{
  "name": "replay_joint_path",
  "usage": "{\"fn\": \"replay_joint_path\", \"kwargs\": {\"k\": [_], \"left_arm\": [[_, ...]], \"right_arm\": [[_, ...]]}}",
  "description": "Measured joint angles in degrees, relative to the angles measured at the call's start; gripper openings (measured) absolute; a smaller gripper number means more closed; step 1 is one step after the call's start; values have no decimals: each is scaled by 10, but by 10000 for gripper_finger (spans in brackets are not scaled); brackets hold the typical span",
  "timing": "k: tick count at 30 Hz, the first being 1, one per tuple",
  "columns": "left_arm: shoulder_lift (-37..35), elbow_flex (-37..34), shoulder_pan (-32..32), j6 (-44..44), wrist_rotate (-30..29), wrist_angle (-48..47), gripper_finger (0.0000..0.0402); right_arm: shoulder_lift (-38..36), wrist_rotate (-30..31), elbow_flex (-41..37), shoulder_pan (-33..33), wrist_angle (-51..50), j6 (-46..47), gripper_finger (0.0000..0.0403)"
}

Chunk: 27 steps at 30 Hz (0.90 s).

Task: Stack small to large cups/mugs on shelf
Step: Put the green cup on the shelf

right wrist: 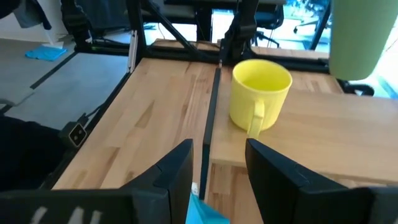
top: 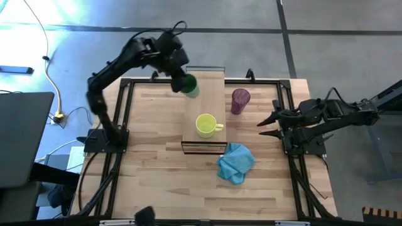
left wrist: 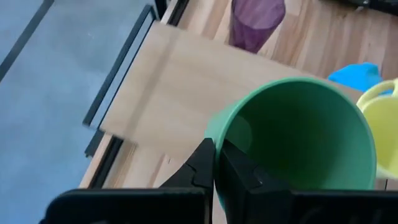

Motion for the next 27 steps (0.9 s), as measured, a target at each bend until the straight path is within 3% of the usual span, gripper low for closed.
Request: {"fn": "replay_joint_path", "kwargs": {"k": [4,21,27], "left_arm": [[72,100,0,9,16,-30,0],[113,77,14,-18,117,16,0],[113,77,4,-17,123,22,0]], "right_arm": [[0,0,0,0,-8,1,139],[-1,0,0,0,-24,0,139],[-1,0,0,0,-24,0,139]]}}
